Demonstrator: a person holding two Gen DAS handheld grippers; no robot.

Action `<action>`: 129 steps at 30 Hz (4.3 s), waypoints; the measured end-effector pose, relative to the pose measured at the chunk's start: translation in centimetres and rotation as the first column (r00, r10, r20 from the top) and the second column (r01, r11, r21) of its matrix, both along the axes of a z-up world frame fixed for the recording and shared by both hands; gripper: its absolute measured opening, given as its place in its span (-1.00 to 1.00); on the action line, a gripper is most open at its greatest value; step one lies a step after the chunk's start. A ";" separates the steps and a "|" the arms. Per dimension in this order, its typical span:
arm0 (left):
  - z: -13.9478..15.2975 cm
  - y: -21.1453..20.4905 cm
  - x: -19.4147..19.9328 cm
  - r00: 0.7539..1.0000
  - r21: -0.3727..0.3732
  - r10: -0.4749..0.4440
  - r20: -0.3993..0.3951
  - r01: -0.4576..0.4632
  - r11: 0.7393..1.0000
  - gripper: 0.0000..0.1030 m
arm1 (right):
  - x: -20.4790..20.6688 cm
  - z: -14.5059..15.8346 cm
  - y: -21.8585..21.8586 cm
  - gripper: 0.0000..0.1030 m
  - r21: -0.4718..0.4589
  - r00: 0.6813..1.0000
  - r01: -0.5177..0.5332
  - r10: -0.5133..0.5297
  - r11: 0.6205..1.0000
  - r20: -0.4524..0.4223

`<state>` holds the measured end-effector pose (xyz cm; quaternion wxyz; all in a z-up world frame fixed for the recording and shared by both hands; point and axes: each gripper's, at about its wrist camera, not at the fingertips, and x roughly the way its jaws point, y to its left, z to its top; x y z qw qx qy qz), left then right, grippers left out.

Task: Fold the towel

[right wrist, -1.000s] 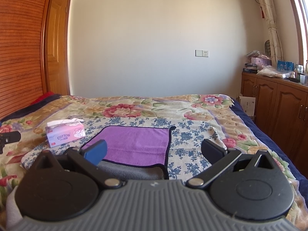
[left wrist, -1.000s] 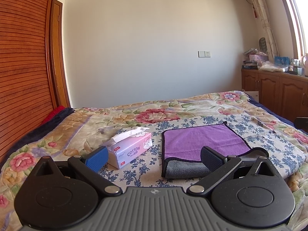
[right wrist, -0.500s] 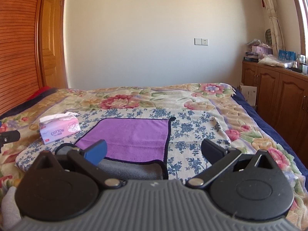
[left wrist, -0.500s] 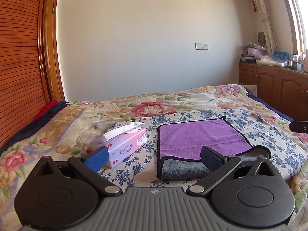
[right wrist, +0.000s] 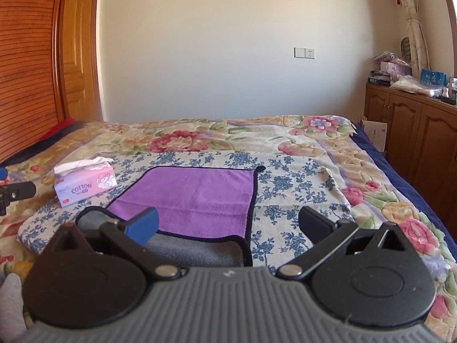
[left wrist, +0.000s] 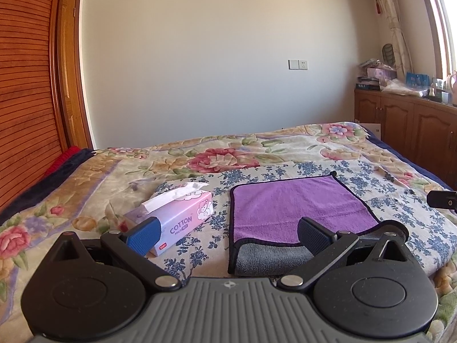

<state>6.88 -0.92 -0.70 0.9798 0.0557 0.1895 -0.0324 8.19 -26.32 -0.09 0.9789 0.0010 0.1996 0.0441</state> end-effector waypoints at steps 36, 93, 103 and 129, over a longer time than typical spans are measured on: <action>-3.6 -0.6 8.0 0.995 0.026 -0.046 -0.084 0.049 0.998 1.00 | 6.9 -3.4 1.1 1.00 -0.034 0.991 -0.053 0.049 0.998 -0.124; -8.5 1.1 13.3 0.930 -0.109 -0.145 -0.338 0.114 0.987 -0.80 | 10.4 -6.7 -0.5 0.45 0.135 0.900 -0.106 0.152 0.985 -0.409; -8.3 0.9 12.9 0.928 -0.101 -0.158 -0.337 0.131 0.986 -0.88 | 10.5 -6.3 -0.7 -0.09 0.127 0.897 -0.116 0.159 0.985 -0.412; -5.5 0.6 11.8 0.950 -0.122 -0.185 -0.250 0.159 0.980 -0.90 | 10.2 -4.9 -0.9 -0.92 0.072 0.925 -0.134 0.150 0.988 -0.349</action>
